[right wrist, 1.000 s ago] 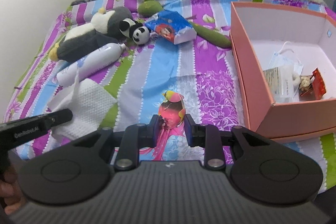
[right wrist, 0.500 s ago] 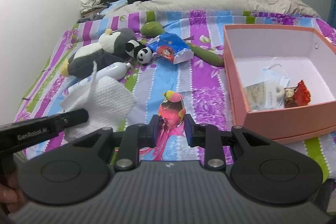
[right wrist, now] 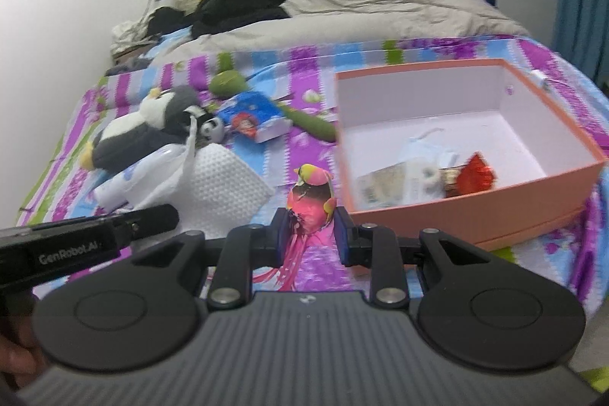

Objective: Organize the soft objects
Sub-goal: 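Carry the white wipe over the pink box with the left gripper while the right gripper carries the pink toy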

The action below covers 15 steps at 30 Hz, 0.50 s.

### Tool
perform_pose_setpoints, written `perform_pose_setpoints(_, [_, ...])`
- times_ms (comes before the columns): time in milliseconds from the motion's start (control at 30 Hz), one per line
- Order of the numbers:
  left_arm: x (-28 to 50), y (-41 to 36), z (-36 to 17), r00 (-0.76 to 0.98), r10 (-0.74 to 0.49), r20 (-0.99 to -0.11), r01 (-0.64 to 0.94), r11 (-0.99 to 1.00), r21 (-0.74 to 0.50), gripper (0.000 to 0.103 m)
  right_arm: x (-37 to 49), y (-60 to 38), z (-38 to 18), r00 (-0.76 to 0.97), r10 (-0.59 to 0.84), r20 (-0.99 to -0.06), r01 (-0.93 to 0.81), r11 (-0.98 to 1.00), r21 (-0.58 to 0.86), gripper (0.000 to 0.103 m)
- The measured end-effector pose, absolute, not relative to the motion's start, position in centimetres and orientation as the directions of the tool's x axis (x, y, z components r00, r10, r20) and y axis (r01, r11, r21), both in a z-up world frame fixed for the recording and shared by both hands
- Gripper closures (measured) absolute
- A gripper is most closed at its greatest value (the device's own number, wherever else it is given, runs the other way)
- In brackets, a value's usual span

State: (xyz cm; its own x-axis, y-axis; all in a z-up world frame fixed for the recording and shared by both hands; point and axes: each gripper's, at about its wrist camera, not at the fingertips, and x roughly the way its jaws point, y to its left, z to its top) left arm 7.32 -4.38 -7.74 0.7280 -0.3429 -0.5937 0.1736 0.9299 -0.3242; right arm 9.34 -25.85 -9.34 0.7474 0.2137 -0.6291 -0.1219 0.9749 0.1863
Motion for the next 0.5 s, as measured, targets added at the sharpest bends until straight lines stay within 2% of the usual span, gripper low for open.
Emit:
perform_pose_setpoints(267, [9.9, -9.5, -6.6, 0.698, -0.425, -0.577, 0.286, 0.903, -0.319, 0.095, 9.5, -30.2, -9.2, 0.761, 0.137, -0.634, -0.019, 0.982, 0.19, 0.074])
perform_pose_setpoints(500, [14.3, -11.9, -7.0, 0.65, -0.452, -0.611, 0.311, 0.892, -0.328, 0.095, 12.2, -31.8, -9.8, 0.751, 0.127, -0.648, 0.005, 0.98, 0.198, 0.074])
